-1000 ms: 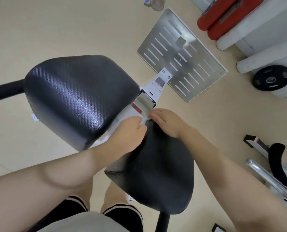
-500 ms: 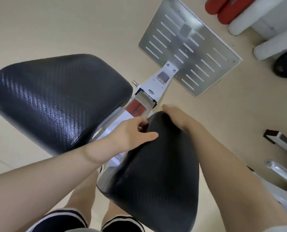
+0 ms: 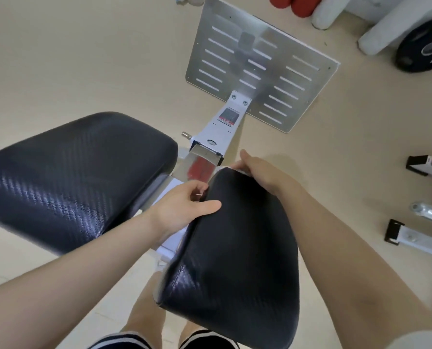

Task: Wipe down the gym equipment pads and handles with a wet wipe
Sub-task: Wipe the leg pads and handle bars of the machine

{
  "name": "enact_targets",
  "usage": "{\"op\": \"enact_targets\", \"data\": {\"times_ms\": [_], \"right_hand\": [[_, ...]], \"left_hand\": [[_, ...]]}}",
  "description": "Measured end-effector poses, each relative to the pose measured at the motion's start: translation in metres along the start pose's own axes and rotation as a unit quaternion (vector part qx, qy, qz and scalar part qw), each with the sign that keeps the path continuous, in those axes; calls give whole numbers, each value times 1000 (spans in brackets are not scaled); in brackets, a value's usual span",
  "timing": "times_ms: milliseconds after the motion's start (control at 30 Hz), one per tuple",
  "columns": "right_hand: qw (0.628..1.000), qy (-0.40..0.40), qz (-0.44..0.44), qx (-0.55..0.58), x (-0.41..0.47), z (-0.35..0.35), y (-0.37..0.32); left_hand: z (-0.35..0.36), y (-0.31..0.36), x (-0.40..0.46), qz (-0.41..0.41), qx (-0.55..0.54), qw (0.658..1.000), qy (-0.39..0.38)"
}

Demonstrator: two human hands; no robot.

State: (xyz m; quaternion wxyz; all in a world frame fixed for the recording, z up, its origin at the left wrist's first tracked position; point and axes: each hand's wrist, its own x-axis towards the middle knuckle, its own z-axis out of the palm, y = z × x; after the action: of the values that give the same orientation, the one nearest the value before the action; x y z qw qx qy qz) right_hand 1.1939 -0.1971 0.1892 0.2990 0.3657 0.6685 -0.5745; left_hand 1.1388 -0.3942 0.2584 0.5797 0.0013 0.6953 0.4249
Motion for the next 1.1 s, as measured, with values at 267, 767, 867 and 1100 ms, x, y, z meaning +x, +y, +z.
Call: {"op": "enact_targets", "data": {"times_ms": [267,767,867,1100], "right_hand": [[952,85,44,290,-64,-36,91],[784,233,31,574,-147,50,104],[799,240,18,551,-142,50,104],[814,272,27,512,-226,97,103]], "left_hand": [[11,14,9,26,79,996,18],[23,21,-25,23,84,992,92],[19,13,-31,30,79,993,85],[15,3,-51,6,35,996,82]]}}
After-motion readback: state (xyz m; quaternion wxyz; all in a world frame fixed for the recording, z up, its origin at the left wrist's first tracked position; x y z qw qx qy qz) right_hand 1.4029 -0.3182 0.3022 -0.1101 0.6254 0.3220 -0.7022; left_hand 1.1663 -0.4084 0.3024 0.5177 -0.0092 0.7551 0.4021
